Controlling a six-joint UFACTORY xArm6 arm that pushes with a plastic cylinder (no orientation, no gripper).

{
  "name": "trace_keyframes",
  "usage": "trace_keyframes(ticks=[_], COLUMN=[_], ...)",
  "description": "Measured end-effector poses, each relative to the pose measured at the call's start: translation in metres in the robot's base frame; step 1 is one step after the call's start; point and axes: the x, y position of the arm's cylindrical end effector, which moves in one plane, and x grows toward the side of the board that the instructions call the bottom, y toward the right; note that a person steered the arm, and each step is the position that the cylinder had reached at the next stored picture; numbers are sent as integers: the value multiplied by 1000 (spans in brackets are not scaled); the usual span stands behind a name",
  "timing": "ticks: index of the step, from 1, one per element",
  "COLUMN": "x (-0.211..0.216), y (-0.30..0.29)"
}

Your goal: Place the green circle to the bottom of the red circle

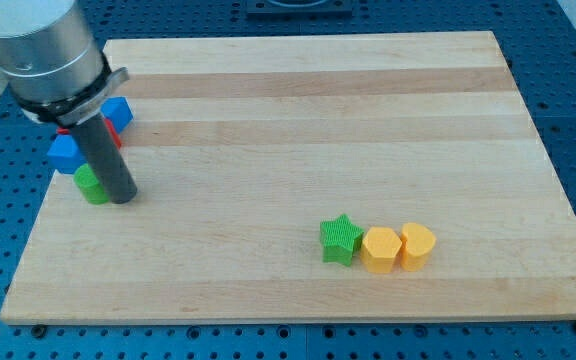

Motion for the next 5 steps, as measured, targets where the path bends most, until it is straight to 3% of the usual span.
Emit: trace_keyframes(ticks=[1, 3, 5], x=[18, 4, 6], y=[-10, -50, -46])
